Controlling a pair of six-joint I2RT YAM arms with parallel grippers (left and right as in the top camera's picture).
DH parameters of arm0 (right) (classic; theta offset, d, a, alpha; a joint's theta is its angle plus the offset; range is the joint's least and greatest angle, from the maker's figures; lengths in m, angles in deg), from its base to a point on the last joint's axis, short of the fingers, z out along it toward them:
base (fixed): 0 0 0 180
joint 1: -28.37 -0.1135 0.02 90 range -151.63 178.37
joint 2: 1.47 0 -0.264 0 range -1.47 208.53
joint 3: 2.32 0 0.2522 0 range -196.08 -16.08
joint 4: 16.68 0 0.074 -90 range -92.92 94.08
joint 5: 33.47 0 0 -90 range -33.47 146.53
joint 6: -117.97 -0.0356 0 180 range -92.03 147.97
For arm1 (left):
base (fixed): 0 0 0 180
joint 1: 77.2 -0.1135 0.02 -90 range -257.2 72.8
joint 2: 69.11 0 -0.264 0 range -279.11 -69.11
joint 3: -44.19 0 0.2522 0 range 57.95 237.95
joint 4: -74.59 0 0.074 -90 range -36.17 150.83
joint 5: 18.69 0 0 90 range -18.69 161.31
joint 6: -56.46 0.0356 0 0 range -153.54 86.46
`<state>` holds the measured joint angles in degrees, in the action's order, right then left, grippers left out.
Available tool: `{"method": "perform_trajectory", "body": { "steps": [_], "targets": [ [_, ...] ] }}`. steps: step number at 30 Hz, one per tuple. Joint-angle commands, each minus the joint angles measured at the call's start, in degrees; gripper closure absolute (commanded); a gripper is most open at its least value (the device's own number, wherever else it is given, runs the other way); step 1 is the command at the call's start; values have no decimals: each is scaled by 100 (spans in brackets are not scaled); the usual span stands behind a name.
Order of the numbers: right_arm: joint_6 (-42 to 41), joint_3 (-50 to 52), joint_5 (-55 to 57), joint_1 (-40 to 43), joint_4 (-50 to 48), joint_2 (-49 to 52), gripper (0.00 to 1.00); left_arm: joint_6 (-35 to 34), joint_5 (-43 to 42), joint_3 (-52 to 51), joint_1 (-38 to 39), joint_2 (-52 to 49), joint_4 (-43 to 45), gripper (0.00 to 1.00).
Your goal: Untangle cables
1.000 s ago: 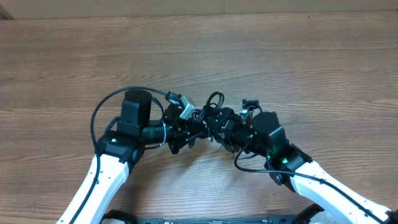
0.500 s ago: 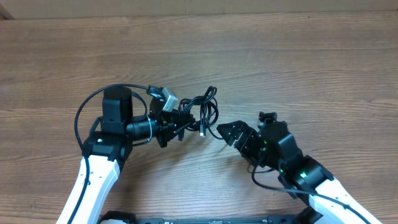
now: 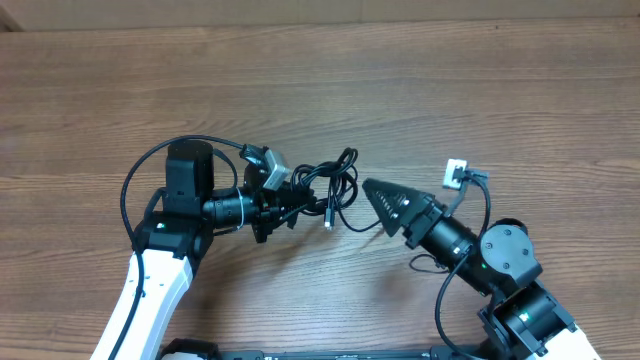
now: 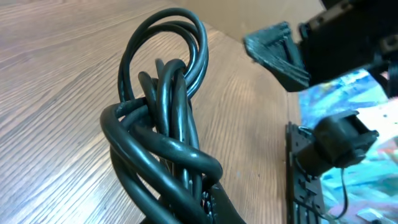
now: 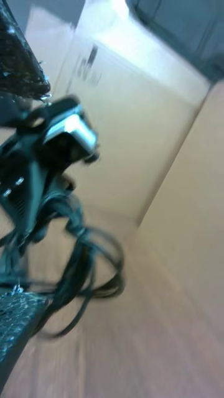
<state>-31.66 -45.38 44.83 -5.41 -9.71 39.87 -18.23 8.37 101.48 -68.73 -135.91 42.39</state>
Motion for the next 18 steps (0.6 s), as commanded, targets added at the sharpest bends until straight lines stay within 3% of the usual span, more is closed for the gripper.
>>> {"method": "perform_trajectory", "body": {
  "steps": [1,12,18],
  "targets": [
    [-686,-2,155,15,-352,317,7,267,-813,131,-17,118,7,96],
    [-1751,-2,-562,15,-2450,1755,9,273,-1213,129,-15,118,-407,96],
    [-2583,-2,-780,15,-2662,2061,12,275,-1241,129,-2,118,-404,96]
  ]
}}
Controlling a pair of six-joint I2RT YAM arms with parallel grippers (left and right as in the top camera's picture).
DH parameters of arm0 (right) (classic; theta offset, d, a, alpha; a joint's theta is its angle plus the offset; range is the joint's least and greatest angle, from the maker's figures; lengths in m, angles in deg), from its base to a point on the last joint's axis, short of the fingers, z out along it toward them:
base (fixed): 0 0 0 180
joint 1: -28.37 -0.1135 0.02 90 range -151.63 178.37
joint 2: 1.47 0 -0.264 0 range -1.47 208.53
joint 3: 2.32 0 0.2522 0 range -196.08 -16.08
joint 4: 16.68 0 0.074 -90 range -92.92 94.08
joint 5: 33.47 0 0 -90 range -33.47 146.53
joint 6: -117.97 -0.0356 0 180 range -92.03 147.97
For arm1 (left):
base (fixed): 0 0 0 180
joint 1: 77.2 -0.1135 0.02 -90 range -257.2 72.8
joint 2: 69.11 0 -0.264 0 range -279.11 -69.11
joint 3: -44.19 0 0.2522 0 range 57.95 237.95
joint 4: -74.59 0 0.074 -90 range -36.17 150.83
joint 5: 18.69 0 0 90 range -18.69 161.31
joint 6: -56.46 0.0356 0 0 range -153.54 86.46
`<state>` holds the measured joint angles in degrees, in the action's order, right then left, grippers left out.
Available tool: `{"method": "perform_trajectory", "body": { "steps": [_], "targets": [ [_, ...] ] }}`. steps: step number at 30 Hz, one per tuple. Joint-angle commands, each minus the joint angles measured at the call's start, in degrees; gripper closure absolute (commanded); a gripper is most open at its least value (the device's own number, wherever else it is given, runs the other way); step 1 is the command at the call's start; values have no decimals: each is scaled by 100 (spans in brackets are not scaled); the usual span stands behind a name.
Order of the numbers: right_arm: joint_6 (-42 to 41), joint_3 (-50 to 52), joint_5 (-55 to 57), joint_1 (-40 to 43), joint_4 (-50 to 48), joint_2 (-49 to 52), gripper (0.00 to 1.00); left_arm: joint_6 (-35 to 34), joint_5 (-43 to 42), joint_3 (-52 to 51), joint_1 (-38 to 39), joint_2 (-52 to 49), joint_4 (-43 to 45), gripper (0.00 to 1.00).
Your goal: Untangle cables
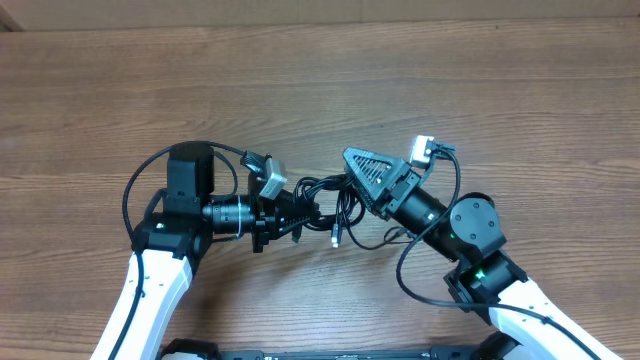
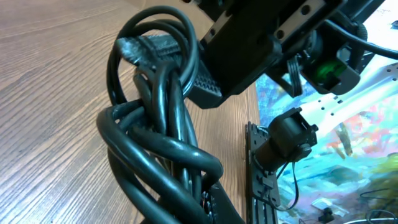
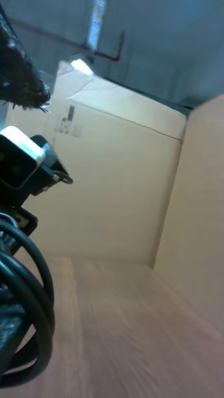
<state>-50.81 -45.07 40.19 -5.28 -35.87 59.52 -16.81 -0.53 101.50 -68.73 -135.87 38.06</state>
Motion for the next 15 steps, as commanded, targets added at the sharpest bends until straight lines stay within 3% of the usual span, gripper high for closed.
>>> {"method": "perform_trajectory", "body": {
  "steps": [1,8,15],
  "targets": [
    [-675,-33,-389,2,-46,103,12,136,-286,127,-2,114,31,96],
    [-675,-33,-498,2,-245,107,11,280,-155,127,-2,114,28,96],
    [-586,-33,-120,2,-673,125,6,282,-763,122,144,114,33,96]
  ]
}}
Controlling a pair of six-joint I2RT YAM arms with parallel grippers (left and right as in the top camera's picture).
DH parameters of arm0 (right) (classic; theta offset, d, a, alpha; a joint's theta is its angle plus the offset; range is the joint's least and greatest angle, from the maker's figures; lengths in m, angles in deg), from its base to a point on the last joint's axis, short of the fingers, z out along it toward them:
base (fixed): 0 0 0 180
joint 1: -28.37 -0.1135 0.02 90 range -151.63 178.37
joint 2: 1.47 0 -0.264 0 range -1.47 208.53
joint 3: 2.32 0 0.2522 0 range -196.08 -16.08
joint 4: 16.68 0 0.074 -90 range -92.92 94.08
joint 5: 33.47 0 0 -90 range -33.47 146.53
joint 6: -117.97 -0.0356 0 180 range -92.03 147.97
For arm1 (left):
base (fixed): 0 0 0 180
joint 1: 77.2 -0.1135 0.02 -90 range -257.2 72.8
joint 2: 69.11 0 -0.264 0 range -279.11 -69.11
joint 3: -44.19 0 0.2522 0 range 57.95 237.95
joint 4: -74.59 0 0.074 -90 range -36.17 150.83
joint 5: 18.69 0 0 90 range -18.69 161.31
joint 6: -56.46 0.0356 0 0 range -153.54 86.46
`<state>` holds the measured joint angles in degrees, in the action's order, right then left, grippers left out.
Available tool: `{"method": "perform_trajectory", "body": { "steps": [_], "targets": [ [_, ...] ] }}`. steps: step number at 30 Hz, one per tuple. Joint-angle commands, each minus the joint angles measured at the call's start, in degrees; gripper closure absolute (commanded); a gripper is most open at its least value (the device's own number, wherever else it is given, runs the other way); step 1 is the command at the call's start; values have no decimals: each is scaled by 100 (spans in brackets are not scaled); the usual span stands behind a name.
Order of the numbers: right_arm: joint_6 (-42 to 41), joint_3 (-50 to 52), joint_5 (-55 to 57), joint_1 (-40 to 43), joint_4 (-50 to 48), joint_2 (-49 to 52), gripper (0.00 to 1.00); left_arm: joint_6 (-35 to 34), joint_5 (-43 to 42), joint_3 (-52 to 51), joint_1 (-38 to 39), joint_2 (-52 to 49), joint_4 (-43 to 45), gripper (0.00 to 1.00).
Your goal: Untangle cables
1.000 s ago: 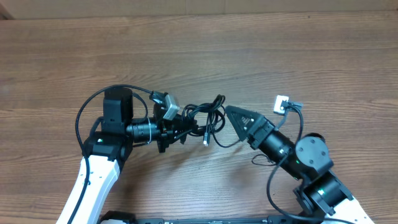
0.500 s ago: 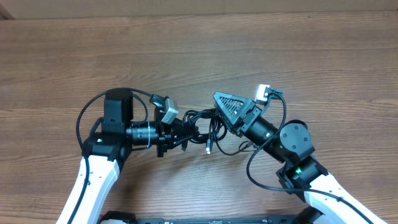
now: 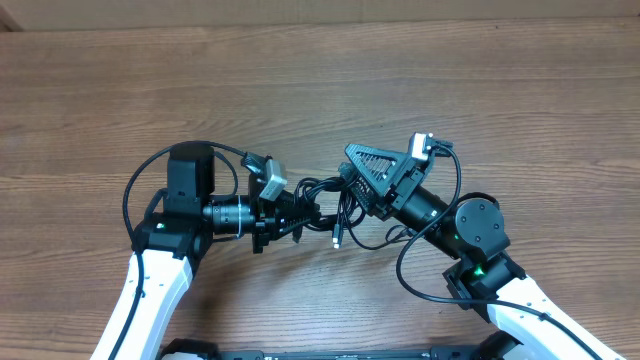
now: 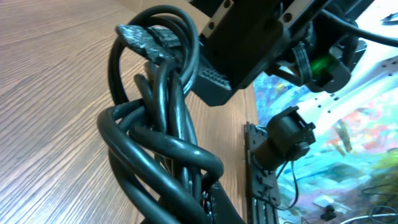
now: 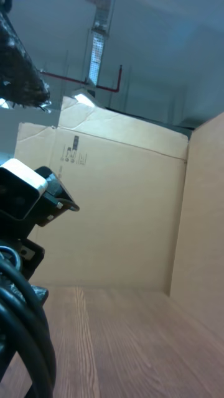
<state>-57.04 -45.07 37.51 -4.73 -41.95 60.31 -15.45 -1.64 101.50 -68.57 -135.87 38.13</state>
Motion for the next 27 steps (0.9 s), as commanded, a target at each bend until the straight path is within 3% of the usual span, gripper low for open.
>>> {"method": "perform_trajectory", "body": {
  "steps": [1,10,17,27],
  "targets": [
    [146,-33,225,-52,-83,70,5,144,-798,122,179,114,24,96],
    [1110,-33,433,372,-426,328,2,120,-1117,122,826,114,-142,96],
    [1556,-33,-170,1185,-459,328,0,122,-1185,122,1099,114,-658,96],
    [2505,-33,-227,1882,636,328,0,122,-1659,122,1091,114,-656,96]
  ]
}}
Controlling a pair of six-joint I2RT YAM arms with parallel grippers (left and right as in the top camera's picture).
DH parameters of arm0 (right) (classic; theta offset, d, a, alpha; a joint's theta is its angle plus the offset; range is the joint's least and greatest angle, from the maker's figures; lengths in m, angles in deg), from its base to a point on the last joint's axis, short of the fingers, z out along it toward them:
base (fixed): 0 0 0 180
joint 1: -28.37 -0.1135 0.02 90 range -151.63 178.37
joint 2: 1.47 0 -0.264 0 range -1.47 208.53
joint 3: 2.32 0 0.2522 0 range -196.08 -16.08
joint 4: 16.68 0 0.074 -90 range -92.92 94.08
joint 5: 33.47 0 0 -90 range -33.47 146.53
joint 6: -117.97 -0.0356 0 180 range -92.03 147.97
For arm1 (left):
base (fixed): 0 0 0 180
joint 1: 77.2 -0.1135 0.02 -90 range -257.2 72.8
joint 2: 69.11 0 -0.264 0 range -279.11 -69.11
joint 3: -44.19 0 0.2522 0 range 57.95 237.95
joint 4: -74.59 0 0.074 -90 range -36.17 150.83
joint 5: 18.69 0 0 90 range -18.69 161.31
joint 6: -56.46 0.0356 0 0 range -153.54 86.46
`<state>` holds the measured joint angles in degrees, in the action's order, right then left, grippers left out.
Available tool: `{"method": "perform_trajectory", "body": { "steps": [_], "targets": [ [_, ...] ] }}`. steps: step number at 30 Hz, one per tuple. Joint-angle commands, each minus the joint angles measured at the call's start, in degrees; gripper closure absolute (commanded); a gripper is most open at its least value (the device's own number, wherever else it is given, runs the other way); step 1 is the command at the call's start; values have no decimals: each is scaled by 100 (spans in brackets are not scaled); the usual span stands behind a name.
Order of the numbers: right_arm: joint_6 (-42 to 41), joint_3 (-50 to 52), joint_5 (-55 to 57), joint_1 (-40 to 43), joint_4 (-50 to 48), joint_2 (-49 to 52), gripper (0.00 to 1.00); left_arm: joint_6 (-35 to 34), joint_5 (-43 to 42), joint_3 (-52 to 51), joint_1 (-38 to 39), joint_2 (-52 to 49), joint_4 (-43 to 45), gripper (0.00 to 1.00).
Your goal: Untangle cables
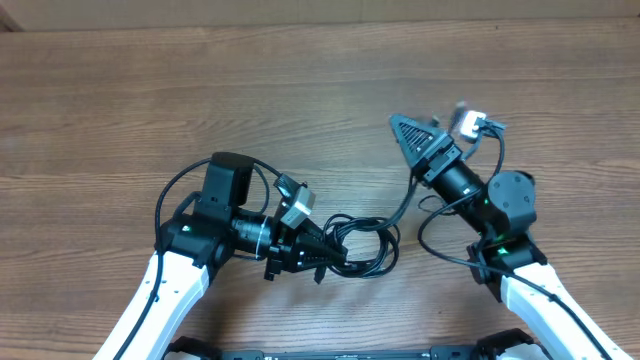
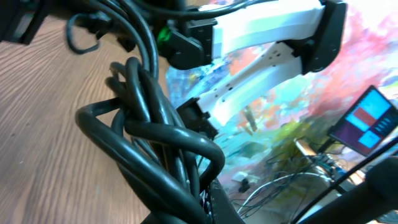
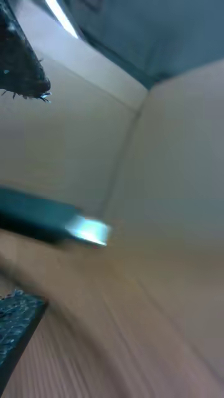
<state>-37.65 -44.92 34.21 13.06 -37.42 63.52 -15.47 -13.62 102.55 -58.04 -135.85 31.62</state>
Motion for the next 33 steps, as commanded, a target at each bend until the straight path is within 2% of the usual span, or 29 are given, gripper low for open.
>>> {"method": "perform_trajectory", "body": {
  "steps": [1,4,7,13,16,20,26,33],
  "targets": [
    [752,-48,101,122,356,7,0,122,-391,17,35,111,13,96],
    [1080,-48,122,125,935,7,0,120,-61,17,37,111,35,96],
    [1108,-48,118,125,1617,7,0,-61,693,17,37,111,31,96],
    [1106,-48,68,122,2649,7,0,-1311,3314,17,37,111,33,96],
    [1106,-48,-140,122,3058,7,0,-1692,4188,17,37,111,76,96],
    [1106,-48,-560,120,3519,7,0,-1985,4588,17,37,111,267,96],
    [1104,-48,-1305,118,4116,7,0,-2000,4743,20,35,114,636,96],
    [949,-48,-2264,96,4297,7,0,-2002,5805,146,35,120,636,96]
  ]
}}
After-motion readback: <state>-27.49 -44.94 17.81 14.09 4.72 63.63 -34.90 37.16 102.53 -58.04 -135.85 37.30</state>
